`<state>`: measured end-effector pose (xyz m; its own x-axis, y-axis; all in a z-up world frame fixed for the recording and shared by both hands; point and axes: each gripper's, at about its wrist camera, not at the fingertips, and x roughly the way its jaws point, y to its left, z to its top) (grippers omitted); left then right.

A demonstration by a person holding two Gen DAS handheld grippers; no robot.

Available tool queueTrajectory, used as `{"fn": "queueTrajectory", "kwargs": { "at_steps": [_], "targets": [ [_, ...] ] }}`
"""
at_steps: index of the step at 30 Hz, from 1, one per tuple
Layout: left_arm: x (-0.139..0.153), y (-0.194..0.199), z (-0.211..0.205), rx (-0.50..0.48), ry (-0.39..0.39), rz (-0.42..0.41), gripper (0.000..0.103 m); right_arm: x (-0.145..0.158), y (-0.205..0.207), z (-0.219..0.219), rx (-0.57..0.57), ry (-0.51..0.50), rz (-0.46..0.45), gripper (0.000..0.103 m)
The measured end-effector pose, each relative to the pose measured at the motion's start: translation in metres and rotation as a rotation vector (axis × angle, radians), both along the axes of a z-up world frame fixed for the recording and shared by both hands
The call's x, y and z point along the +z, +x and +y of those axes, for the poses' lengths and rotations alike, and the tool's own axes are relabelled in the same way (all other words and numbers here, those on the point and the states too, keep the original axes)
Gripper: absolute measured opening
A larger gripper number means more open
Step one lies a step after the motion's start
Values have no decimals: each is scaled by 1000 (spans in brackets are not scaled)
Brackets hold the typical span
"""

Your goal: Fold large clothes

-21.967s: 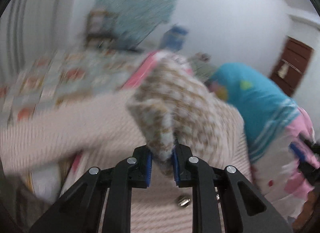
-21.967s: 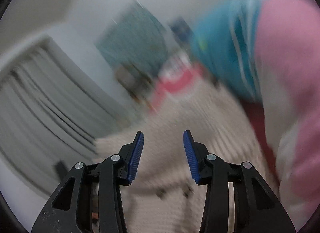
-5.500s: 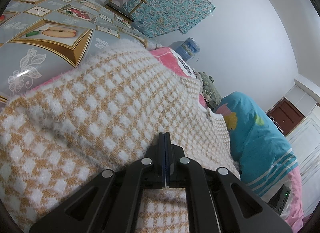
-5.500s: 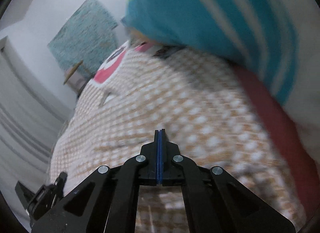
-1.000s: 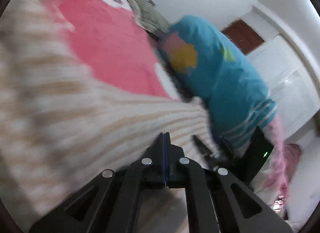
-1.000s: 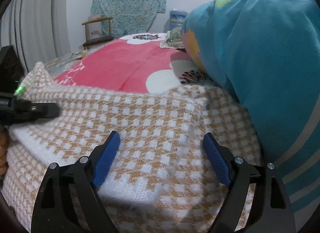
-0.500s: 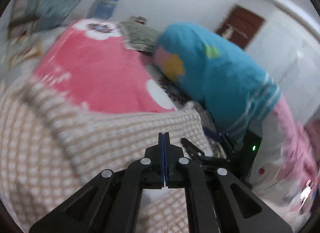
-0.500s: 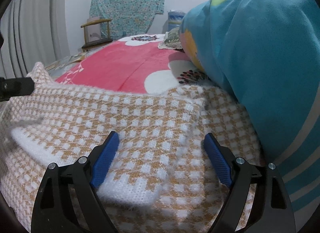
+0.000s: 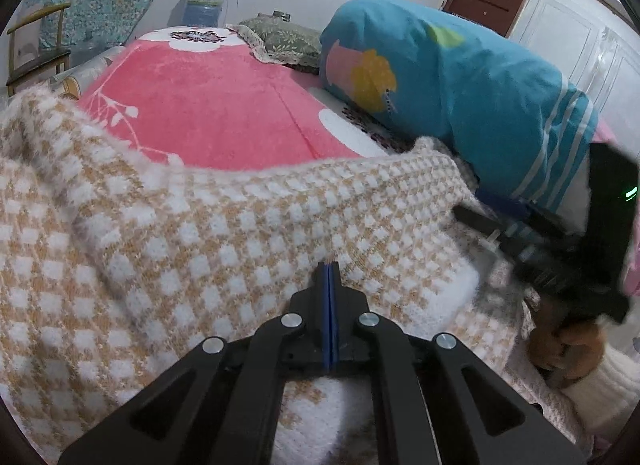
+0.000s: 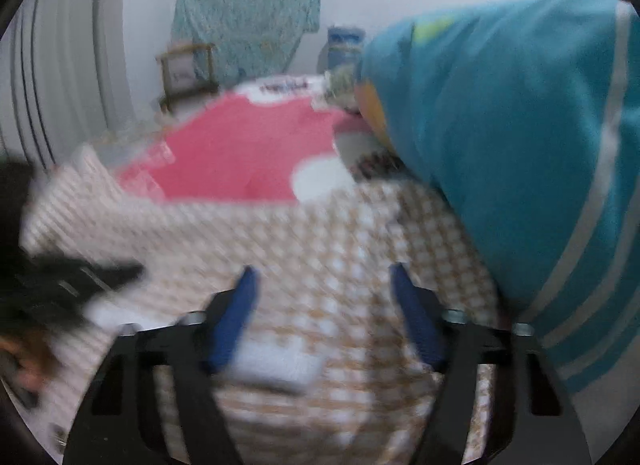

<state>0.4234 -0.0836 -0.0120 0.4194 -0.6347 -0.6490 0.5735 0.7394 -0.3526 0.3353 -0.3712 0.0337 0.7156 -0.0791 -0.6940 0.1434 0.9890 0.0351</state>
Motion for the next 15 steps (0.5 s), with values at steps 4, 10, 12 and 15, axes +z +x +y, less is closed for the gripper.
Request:
{"fn": "queueTrajectory", "kwargs": {
  "at_steps": [4, 10, 12, 15],
  "targets": [
    [3, -3, -4, -3, -11, 3, 3, 21, 41, 4, 58, 216, -8, 42],
    [2, -3, 1, -11, -33, 13, 3, -51, 83, -37, -35, 579, 145, 0],
    [2, -4, 2, -14, -36, 11, 3, -65, 72, -69, -63, 774, 108, 0],
    [2, -5, 3, -17, -37, 13, 3, -62, 61, -87, -128, 696, 101, 0]
  ]
}}
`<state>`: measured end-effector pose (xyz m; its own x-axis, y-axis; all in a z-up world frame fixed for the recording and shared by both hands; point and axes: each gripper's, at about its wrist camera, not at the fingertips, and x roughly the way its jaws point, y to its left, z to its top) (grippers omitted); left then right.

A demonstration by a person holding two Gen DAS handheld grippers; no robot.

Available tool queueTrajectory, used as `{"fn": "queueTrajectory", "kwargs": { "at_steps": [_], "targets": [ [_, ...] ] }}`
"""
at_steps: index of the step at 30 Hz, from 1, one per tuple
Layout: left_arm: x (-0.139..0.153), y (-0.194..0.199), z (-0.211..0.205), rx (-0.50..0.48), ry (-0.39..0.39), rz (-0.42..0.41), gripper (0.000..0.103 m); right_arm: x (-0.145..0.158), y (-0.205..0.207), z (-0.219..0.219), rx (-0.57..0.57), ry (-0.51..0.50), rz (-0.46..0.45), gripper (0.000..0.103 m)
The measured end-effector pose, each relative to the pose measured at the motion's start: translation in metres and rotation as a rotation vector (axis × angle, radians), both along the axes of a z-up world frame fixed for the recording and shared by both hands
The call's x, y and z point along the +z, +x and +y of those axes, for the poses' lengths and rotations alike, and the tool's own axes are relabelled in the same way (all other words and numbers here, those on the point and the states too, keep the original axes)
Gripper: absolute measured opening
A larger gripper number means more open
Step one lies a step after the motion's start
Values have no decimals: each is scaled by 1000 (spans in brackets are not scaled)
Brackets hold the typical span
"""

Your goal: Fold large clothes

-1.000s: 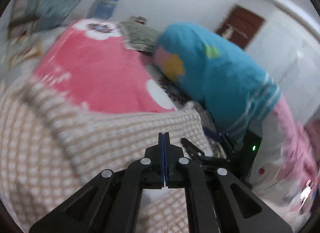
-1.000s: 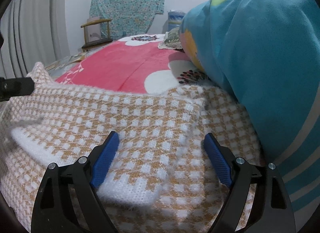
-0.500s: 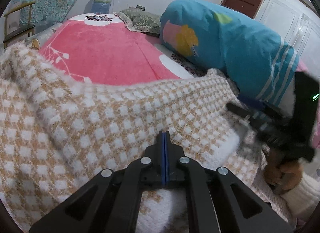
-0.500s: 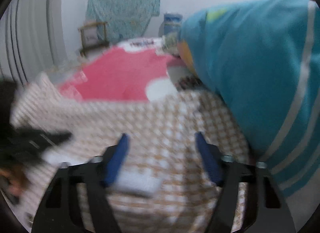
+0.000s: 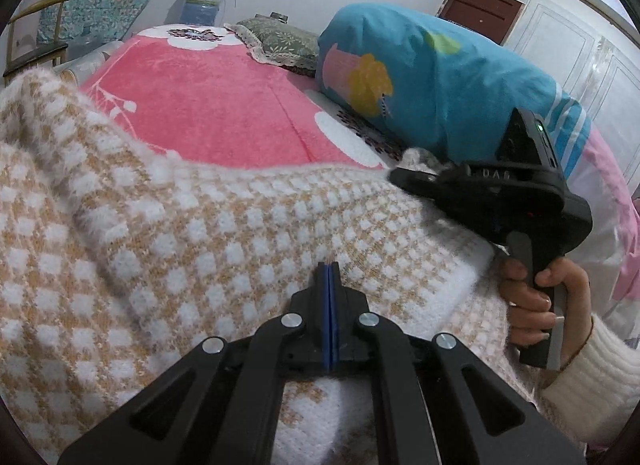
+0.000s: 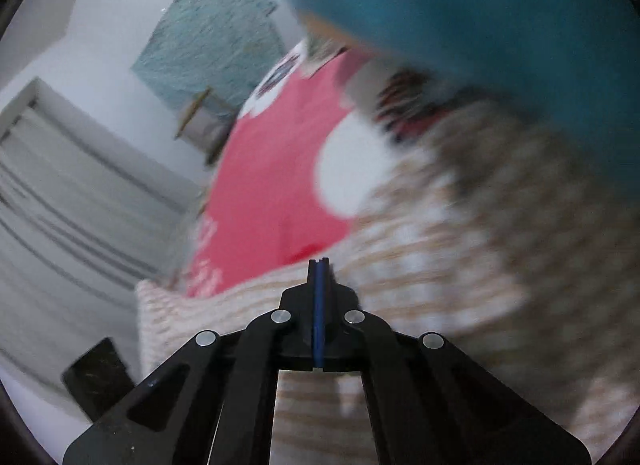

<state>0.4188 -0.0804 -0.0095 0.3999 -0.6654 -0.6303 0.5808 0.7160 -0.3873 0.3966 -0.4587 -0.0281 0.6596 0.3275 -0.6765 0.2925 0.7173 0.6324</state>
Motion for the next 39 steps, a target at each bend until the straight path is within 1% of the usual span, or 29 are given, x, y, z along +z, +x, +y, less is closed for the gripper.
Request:
{"fn": "queueTrajectory", "kwargs": {
  "at_steps": [2, 4, 5, 7, 9, 11, 13, 15, 17, 18, 20, 21, 22, 24, 25, 26, 27, 28, 29, 30, 31, 32, 33, 34, 36, 38, 39],
  "targets": [
    [1, 0, 0, -1, 1, 0, 3, -2, -5, -10, -29, 22, -1, 0],
    [1, 0, 0, -1, 2, 0, 3, 2, -11, -15, -96, -12, 9, 0],
    [1, 1, 0, -2, 1, 1, 3, 2, -12, -15, -109, -8, 5, 0],
    [1, 0, 0, -1, 4, -1, 3, 4, -17, -13, -146, -36, 8, 0],
    [1, 0, 1, -1, 2, 0, 3, 12, -27, -2, -173, -123, 12, 0],
    [3, 1, 0, -1, 2, 1, 3, 20, -33, 14, -182, -275, 8, 0],
    [4, 1, -1, -1, 6, 2, 3, 17, -33, 30, -166, -391, -6, 0],
    [6, 2, -3, 2, 21, 4, 3, 9, -33, 29, -169, -388, -16, 0],
    [16, 1, -7, 26, 53, 20, 3, 4, -34, 25, -175, -363, -32, 0],
    [24, -2, -8, 48, 54, 21, 3, 2, -31, 23, -177, -363, -36, 0],
    [52, -10, -6, 48, -62, -18, 3, 0, -28, 23, -180, -365, -47, 0],
    [65, -10, -8, 53, -100, -39, 3, -1, -25, 23, -181, -367, -50, 0],
    [75, -4, -11, 49, -128, -43, 3, -2, -21, 22, -182, -372, -53, 0],
    [85, 18, -19, 50, -155, -23, 3, 2, -28, 28, -182, -371, -55, 0],
    [84, 29, -21, 57, -159, -7, 3, 2, -28, 27, -182, -367, -57, 0],
    [77, 46, -22, 68, -160, 38, 3, 1, -27, 25, -182, -358, -59, 0],
    [65, 64, -22, 86, -157, 104, 3, 4, -34, 24, -182, -352, -63, 0],
    [42, 87, -16, 124, -149, 223, 3, 4, -35, 23, -182, -343, -65, 0],
    [19, 101, -5, 183, -126, 315, 3, 5, -37, 23, -180, -338, -68, 0],
    [1, 107, 12, 242, -130, 356, 3, 4, -36, 22, -177, -333, -71, 0],
    [-5, 109, 28, 260, -193, 367, 3, 4, -36, 21, -175, -330, -72, 0],
    [-6, 107, 39, 283, -213, 373, 3, 4, -37, 22, -175, -332, -74, 0],
    [-2, 101, 56, 329, -214, 355, 3, 4, -36, 22, -176, -332, -73, 0],
    [0, 97, 64, 350, -190, 330, 3, 4, -37, 22, -176, -330, -74, 0],
    [3, 85, 78, 336, -192, 274, 3, 4, -34, 23, -176, -339, -72, 0],
    [14, 78, 77, 361, -168, 218, 3, 3, -33, 24, -180, -343, -72, 0],
    [27, 69, 72, 378, -145, 152, 2, 3, -33, 24, -181, -341, -73, 0]
  ]
}}
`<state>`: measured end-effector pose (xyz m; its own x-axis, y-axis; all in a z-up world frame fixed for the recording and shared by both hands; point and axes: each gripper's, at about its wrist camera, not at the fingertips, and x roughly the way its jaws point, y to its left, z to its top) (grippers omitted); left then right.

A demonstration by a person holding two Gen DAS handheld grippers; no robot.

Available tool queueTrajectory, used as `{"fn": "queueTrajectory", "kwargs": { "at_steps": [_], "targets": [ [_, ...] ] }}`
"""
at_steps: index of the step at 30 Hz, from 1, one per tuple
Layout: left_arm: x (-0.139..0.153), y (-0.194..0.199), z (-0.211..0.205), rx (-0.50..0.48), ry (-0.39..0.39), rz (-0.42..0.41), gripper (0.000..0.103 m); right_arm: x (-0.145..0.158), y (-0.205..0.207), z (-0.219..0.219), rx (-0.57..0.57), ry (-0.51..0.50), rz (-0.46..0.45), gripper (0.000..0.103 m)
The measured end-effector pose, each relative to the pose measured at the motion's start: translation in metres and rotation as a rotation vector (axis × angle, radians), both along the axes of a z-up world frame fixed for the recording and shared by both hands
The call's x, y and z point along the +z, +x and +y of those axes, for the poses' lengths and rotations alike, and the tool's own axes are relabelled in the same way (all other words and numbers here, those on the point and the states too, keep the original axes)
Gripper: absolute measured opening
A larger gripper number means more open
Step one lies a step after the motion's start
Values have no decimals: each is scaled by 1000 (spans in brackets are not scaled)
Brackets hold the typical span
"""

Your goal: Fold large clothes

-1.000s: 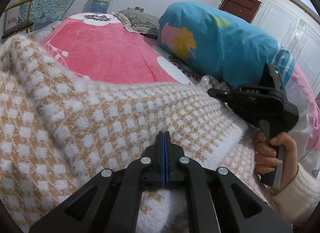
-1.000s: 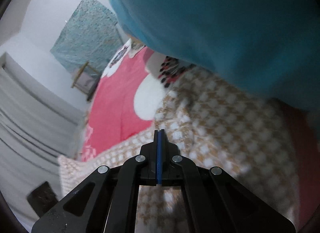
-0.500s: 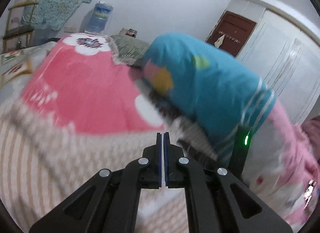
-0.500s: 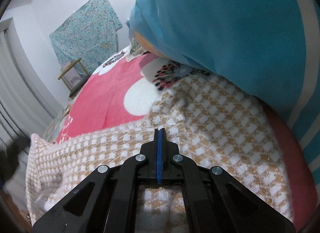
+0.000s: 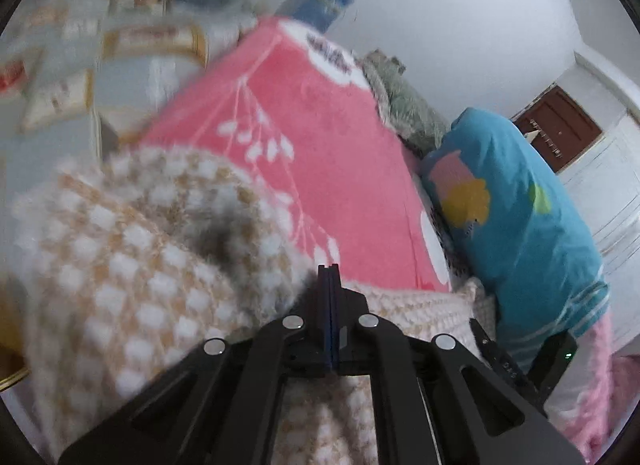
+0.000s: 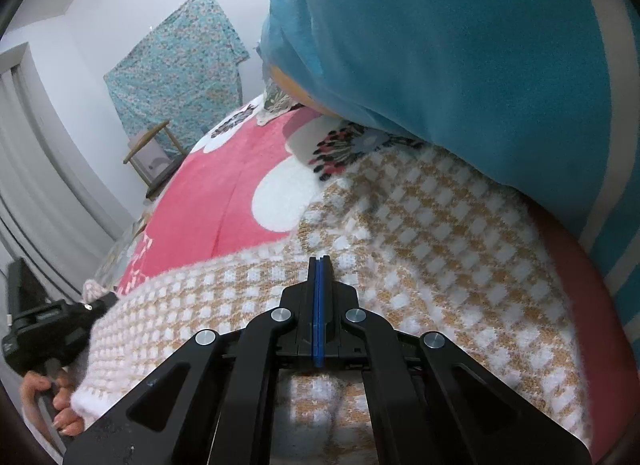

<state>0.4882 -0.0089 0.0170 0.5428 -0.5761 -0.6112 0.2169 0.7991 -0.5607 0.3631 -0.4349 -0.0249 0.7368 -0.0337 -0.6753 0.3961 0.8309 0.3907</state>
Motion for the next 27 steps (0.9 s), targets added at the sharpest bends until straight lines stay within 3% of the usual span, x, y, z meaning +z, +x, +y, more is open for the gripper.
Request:
{"fn": "queueTrajectory", "kwargs": {
  "at_steps": [3, 5, 8, 10, 11, 12, 13, 16, 21, 25, 27],
  "targets": [
    [37, -19, -19, -65, -7, -175, 2, -1, 0, 0, -1, 10, -5, 0],
    [46, -19, -43, -141, -41, -181, 2, -1, 1, 0, -1, 11, -5, 0],
    [35, -7, -80, -267, -54, -77, 2, 0, 0, 0, -1, 14, -6, 0],
    [5, 5, -91, -237, 71, 26, 3, -1, 0, -1, 0, 21, -9, 0],
    [-11, 9, -85, -229, 20, 66, 3, -1, 1, -1, 4, 24, -8, 0],
    [-21, 11, -70, -209, -77, 93, 4, -1, 1, -1, 7, 25, -8, 0],
    [-21, 9, -62, -187, -95, 94, 4, 0, 1, 0, 6, 23, -10, 0],
    [-16, -11, -47, -174, -10, 31, 4, 0, 1, -1, 5, 28, -11, 0],
    [-10, -45, -36, -110, 74, 34, 4, -1, 0, -2, 5, 39, -16, 0],
    [1, -92, -58, -133, 363, -134, 4, -1, 0, -4, 4, 49, -21, 0],
    [15, -111, -58, -80, 401, -208, 3, -1, 0, -4, 3, 53, -22, 0]
  ]
}}
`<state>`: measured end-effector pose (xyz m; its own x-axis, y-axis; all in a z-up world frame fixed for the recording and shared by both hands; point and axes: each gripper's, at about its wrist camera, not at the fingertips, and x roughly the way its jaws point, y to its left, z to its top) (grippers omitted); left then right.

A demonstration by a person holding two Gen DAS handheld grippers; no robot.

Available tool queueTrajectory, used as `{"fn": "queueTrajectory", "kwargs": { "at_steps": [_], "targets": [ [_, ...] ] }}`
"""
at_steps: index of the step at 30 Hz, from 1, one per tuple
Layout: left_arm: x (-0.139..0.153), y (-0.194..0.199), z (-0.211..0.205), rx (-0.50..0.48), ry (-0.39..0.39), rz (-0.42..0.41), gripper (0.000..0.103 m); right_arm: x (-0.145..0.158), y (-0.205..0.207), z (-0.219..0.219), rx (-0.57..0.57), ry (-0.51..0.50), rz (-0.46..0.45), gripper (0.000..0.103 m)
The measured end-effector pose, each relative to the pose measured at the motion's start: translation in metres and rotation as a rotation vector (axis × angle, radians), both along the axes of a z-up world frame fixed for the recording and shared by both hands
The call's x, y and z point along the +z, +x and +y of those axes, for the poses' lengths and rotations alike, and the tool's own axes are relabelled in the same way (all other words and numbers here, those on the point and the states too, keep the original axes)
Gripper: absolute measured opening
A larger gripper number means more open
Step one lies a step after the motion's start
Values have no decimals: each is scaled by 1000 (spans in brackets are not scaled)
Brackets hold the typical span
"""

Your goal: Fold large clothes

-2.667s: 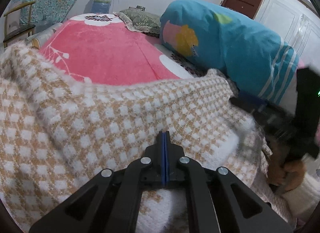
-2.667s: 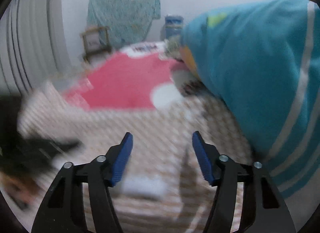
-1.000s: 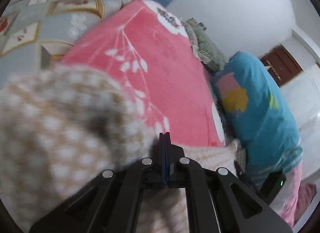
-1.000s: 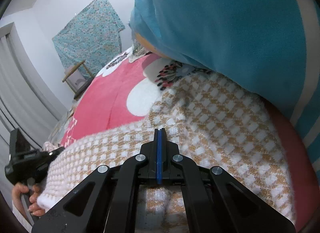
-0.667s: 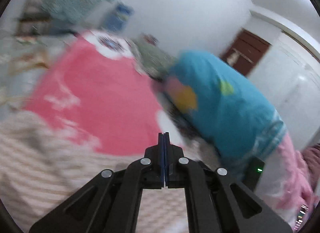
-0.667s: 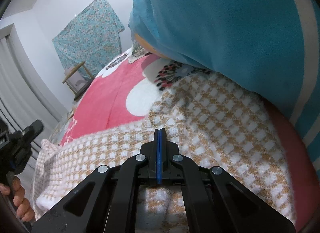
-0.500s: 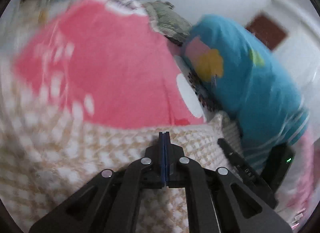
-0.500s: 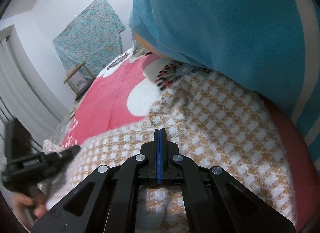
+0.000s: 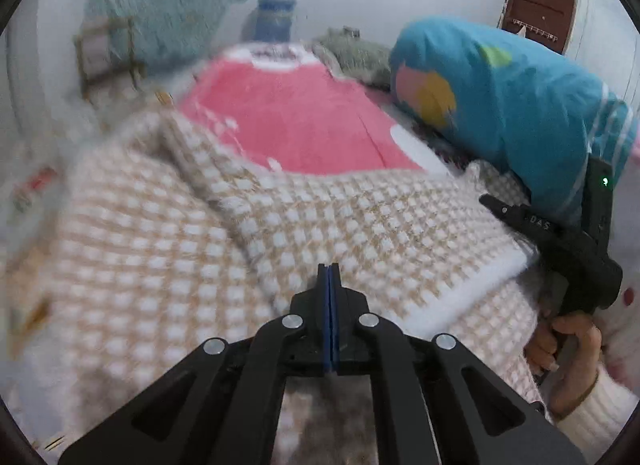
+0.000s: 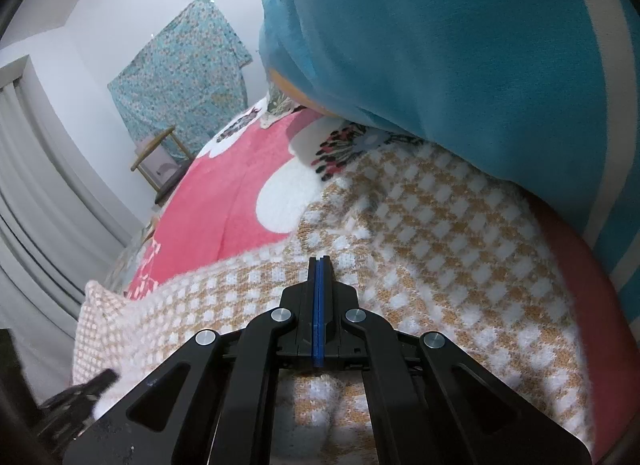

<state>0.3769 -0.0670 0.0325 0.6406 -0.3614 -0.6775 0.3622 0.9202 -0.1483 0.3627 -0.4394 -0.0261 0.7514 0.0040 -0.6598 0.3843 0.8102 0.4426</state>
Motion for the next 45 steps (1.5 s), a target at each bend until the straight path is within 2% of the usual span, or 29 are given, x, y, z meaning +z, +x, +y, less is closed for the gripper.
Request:
{"fn": "queueTrajectory", "kwargs": {
  "at_steps": [2, 4, 6, 7, 9, 13, 15, 18, 20, 21, 23, 25, 27, 30, 32, 33, 34, 35, 36, 37, 38, 39, 41, 43, 45],
  "targets": [
    [17, -13, 3, -18, -85, -74, 3, -1, -1, -2, 0, 12, -9, 0],
    [29, -17, -9, -63, -52, -135, 3, -2, -3, -4, 1, 20, -13, 0],
    [26, -14, -19, -130, -78, -147, 3, -1, -3, -5, 2, 26, -16, 0],
    [11, -5, -24, -121, -73, -113, 3, -1, -4, -6, 3, 31, -19, 0],
    [-37, 14, -28, -136, -80, 44, 3, 0, -5, -8, 5, 45, -22, 0],
    [-36, 23, -13, -146, -174, 105, 3, 5, -14, -16, 26, 102, -22, 0],
    [-35, 23, -5, -147, -180, 109, 3, 12, -19, -11, 61, 53, 9, 0],
    [-39, 30, 1, -146, -174, 99, 3, 31, -17, 20, 199, -214, 116, 0],
    [-39, 30, 0, -147, -171, 103, 3, 29, -11, 44, 332, -397, 229, 0],
    [-42, 30, -4, -147, -165, 106, 3, 25, -9, 46, 372, -423, 269, 0],
    [-44, 35, -8, -153, -149, 108, 3, 24, -4, 33, 414, -368, 301, 0],
    [-40, 33, -15, -155, -149, 116, 3, 26, 1, 26, 454, -375, 347, 0],
    [-39, 37, -15, -157, -170, 121, 3, 25, 0, 27, 406, -509, 427, 0],
    [-27, 35, -15, -158, -182, 131, 3, 41, -31, 26, 323, -567, 412, 0],
    [-5, 17, -7, -120, -115, 115, 3, 71, -72, 25, 268, -533, 332, 19],
    [3, 3, -4, -120, -97, 96, 4, 83, -93, 27, 272, -512, 294, 23],
    [16, -20, 2, -160, -90, 69, 5, 91, -111, 30, 289, -497, 270, 31],
    [24, -42, 6, -211, -75, 59, 11, 102, -141, 37, 321, -487, 247, 37],
    [29, -60, 8, -243, -44, 58, 23, 108, -163, 42, 340, -483, 234, 40],
    [31, -83, 10, -283, 2, 62, 30, 113, -185, 46, 363, -466, 228, 46],
    [31, -114, 13, -352, 64, 70, 43, 115, -213, 48, 392, -427, 230, 52],
    [30, -139, 16, -398, 108, 72, 54, 115, -234, 50, 410, -388, 245, 54],
    [24, -178, 21, -477, 178, 80, 68, 107, -282, 57, 470, -314, 279, 54],
    [15, -219, 27, -529, 268, 79, 72, 102, -319, 65, 540, -312, 312, 55],
    [6, -250, 34, -563, 332, 100, 74, 98, -345, 75, 600, -358, 345, 57]
  ]
}}
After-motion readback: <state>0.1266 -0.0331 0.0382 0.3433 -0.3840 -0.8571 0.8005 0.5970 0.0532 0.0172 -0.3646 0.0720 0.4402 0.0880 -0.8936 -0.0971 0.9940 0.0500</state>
